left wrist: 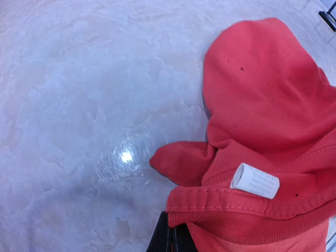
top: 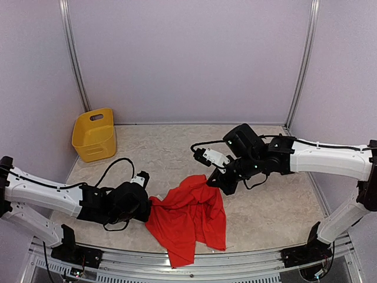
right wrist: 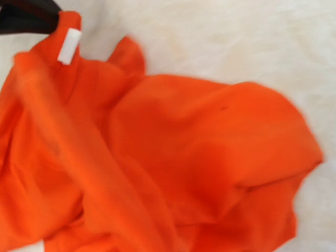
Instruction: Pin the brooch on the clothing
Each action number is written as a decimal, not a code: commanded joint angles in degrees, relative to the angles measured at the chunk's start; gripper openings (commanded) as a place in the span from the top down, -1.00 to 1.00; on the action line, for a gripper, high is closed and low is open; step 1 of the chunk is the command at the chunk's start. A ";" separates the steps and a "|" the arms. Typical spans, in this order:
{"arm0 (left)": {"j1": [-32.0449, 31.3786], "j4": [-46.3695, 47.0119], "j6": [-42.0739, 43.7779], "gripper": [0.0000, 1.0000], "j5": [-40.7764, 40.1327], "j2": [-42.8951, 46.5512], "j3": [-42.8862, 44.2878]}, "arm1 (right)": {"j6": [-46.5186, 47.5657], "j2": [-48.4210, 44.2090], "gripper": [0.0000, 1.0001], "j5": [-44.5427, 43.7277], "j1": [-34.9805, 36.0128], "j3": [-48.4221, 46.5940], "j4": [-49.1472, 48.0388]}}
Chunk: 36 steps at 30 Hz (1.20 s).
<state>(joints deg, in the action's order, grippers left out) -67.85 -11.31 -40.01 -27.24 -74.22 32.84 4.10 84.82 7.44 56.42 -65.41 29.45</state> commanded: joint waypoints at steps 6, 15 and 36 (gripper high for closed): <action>8.79 0.50 13.89 1.00 -7.18 0.72 9.04 | -3.21 -1.29 1.00 -0.72 -7.18 -8.28 -1.83; 27.56 13.39 40.30 1.00 -8.81 -3.37 29.75 | 3.10 14.87 1.00 -8.12 -19.30 -36.96 -9.20; 29.85 21.73 73.89 1.00 -21.30 -15.16 60.18 | 25.05 17.17 1.00 -15.85 -22.92 -53.62 -19.64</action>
<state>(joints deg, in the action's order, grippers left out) -36.86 13.08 33.39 -41.08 -93.76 98.30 25.56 108.99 -3.84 34.39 -129.62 7.49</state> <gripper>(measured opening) 0.005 0.004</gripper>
